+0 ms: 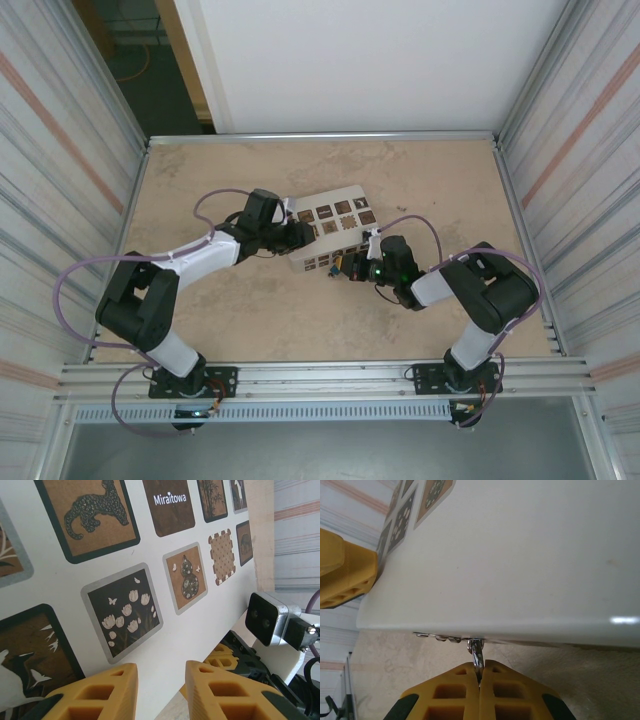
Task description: Unlock the padlock with the key
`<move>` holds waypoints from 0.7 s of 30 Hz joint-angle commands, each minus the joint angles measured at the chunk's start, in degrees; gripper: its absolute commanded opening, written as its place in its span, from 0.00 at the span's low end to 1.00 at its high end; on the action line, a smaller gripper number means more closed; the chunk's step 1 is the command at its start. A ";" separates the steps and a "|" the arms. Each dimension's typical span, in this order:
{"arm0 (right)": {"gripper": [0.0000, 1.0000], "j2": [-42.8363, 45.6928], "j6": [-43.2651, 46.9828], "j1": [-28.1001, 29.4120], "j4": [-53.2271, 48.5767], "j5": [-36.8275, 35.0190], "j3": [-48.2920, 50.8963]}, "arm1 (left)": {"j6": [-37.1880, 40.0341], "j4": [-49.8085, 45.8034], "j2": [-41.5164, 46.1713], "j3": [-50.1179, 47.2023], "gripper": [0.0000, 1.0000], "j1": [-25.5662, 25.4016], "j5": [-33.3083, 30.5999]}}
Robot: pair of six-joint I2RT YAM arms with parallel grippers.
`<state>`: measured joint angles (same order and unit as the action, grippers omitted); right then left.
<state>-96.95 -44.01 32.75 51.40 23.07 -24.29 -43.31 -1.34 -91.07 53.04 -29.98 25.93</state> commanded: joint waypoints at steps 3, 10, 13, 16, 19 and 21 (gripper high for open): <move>0.00 1.91 -7.15 -0.76 2.38 -3.29 0.04 | 0.36 -6.67 -0.74 -4.15 0.32 0.09 -1.50; 0.00 2.04 -10.81 -1.46 2.77 -4.32 -0.73 | 0.33 -6.49 -0.54 -5.79 0.32 0.09 -1.72; 0.00 2.11 -11.57 -2.03 2.57 -4.48 -1.02 | 0.33 -6.39 -0.60 -6.29 0.32 0.09 -1.73; 0.00 2.16 -12.39 -2.67 2.38 -4.42 -1.46 | 0.33 -6.39 -0.73 -6.62 0.32 0.09 -1.83; 0.00 2.24 -13.15 -3.53 2.13 -4.35 -1.79 | 0.41 -6.43 -0.95 -6.79 0.32 0.09 -1.83; 0.00 2.40 -13.13 -4.26 2.04 -4.22 -1.95 | 0.49 -6.42 -1.13 -6.93 0.32 0.14 -1.83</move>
<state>-96.36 -53.63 30.59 51.68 22.06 -24.58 -43.31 3.16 -90.00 49.95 -30.00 26.15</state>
